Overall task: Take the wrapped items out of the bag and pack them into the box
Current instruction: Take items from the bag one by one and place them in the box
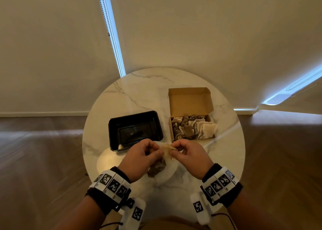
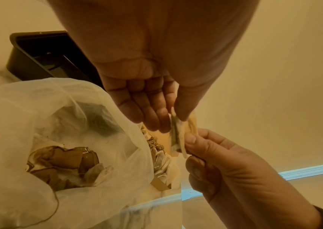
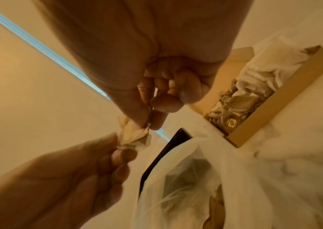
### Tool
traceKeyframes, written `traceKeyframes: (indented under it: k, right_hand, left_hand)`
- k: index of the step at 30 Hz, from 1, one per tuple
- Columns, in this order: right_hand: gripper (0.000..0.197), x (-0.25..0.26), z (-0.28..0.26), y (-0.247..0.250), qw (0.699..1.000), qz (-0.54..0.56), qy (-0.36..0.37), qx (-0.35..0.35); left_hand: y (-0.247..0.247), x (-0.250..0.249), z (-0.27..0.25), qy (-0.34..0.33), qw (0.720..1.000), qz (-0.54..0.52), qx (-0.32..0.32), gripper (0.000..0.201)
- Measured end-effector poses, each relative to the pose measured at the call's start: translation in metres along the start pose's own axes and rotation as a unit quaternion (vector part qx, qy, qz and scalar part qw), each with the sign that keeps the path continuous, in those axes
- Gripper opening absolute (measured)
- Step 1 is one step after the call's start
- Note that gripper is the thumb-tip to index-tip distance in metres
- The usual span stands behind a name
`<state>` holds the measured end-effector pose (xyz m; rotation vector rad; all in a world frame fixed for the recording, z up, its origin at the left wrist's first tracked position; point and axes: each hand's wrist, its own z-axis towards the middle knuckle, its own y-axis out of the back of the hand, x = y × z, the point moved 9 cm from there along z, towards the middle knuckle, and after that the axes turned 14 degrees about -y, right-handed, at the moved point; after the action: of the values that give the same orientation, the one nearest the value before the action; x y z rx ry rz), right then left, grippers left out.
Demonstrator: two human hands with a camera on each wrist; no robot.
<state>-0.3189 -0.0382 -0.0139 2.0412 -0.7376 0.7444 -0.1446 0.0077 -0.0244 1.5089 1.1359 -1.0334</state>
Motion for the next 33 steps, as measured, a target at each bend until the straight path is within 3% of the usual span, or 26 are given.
traceKeyframes:
  k: [4, 8, 17, 25, 29, 33]
  right_hand:
    - [0.008, -0.026, 0.036, 0.044, 0.998, -0.011, -0.042, -0.036]
    - [0.007, -0.065, 0.085, 0.082, 0.988, -0.106, -0.087, -0.077]
    - [0.008, -0.102, 0.150, 0.077, 0.940, -0.314, -0.126, -0.036]
    - [0.020, -0.097, 0.151, 0.057, 0.926, -0.368, -0.086, 0.013]
    - [0.019, -0.084, 0.137, 0.066, 0.924, -0.371, -0.082, -0.030]
    - [0.020, -0.050, 0.100, 0.069, 0.944, -0.317, -0.021, -0.093]
  left_hand:
    - [0.005, 0.013, -0.002, 0.025, 1.000, 0.001, -0.016, 0.010]
    - [0.011, 0.027, -0.009, 0.037, 0.999, 0.014, -0.030, 0.008]
    - [0.018, 0.043, -0.026, 0.057, 0.996, 0.043, -0.045, 0.003]
    - [0.020, 0.042, -0.027, 0.062, 0.995, 0.060, -0.051, 0.004]
    - [0.019, 0.041, -0.024, 0.059, 0.995, 0.068, -0.051, 0.002]
    - [0.028, 0.042, -0.020, 0.040, 0.987, 0.141, -0.065, 0.006]
